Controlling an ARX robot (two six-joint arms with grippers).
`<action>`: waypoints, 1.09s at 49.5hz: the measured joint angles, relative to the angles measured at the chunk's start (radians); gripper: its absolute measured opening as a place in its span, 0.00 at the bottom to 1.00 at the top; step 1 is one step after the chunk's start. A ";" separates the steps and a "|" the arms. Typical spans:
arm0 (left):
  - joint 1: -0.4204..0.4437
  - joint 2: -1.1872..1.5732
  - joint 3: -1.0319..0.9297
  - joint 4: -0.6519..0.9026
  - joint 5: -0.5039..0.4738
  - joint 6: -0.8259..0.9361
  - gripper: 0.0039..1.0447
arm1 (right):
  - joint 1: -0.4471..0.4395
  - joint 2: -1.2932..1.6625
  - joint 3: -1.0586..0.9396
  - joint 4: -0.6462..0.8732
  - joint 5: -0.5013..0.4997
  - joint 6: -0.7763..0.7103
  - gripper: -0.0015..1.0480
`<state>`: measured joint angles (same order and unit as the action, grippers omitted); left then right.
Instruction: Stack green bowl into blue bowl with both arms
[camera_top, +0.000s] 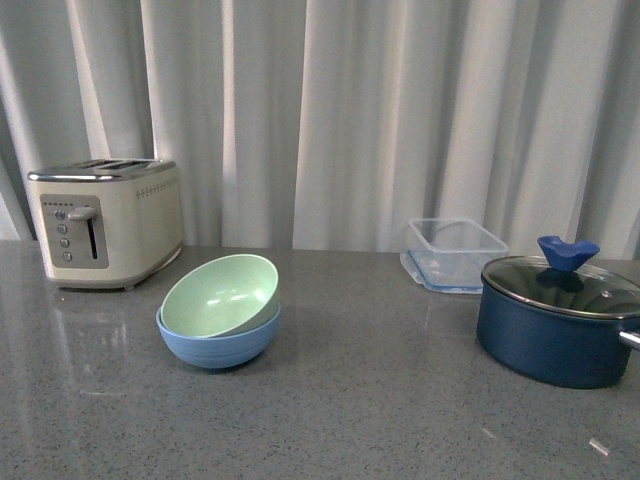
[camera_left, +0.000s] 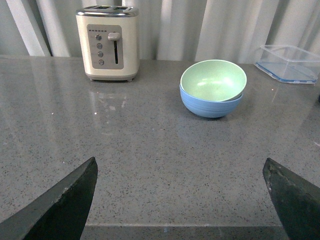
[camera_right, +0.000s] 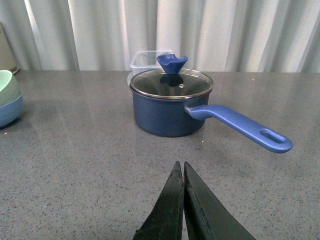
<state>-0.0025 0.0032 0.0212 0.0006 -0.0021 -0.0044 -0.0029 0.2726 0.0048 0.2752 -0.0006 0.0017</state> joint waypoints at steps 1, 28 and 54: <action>0.000 0.000 0.000 0.000 0.000 0.000 0.94 | 0.000 -0.009 0.000 -0.008 0.000 0.000 0.01; 0.000 0.000 0.000 0.000 0.000 0.000 0.94 | 0.000 -0.267 0.000 -0.274 0.000 -0.001 0.01; 0.000 0.000 0.000 0.000 0.000 0.000 0.94 | 0.000 -0.268 0.000 -0.274 -0.001 -0.002 0.56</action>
<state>-0.0025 0.0032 0.0212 0.0006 -0.0021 -0.0044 -0.0029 0.0044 0.0051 0.0013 -0.0013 -0.0002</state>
